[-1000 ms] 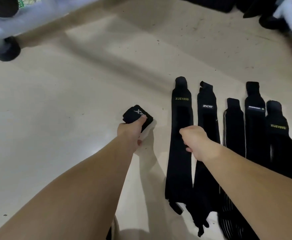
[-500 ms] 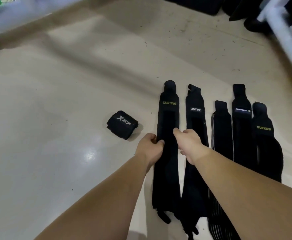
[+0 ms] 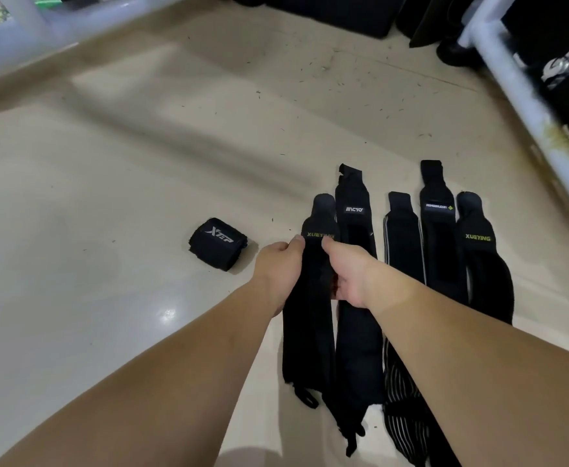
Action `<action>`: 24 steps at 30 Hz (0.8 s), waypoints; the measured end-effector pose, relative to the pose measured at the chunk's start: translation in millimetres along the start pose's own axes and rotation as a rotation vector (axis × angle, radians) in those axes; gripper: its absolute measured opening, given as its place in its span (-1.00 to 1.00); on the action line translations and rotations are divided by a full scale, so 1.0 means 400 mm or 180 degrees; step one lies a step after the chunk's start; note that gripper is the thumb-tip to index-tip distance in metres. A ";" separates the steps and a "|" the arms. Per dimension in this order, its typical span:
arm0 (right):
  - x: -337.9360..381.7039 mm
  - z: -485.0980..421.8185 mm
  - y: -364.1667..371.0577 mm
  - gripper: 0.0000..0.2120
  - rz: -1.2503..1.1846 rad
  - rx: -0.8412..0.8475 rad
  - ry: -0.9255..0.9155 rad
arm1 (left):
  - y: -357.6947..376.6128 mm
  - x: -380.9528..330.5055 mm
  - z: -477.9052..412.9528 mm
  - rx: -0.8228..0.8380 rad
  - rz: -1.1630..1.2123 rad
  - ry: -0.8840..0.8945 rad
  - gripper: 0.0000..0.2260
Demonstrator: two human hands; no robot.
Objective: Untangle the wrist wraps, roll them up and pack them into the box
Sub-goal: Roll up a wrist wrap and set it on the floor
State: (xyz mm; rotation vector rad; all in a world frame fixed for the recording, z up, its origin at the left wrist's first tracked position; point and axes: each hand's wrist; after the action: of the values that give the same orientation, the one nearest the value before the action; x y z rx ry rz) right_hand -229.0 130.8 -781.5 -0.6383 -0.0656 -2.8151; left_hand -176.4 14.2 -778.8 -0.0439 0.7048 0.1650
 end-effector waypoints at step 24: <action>0.110 0.831 -0.167 -0.60 -0.0470 -0.0869 -0.1978 | 0.126 -0.276 0.765 0.1266 -0.1305 0.1132 -0.71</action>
State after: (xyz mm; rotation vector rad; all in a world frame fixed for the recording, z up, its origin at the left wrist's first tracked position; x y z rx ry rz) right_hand -145.4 218.1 -461.8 -1.6076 0.1673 -2.6635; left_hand -71.3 78.3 -473.7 0.1663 1.0557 -0.3863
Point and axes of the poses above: each hand's wrist, its own z-axis away from the middle knuckle, its own y-axis out of the palm, x = y × z, and after that the axes turned 9 degrees about x, right-handed
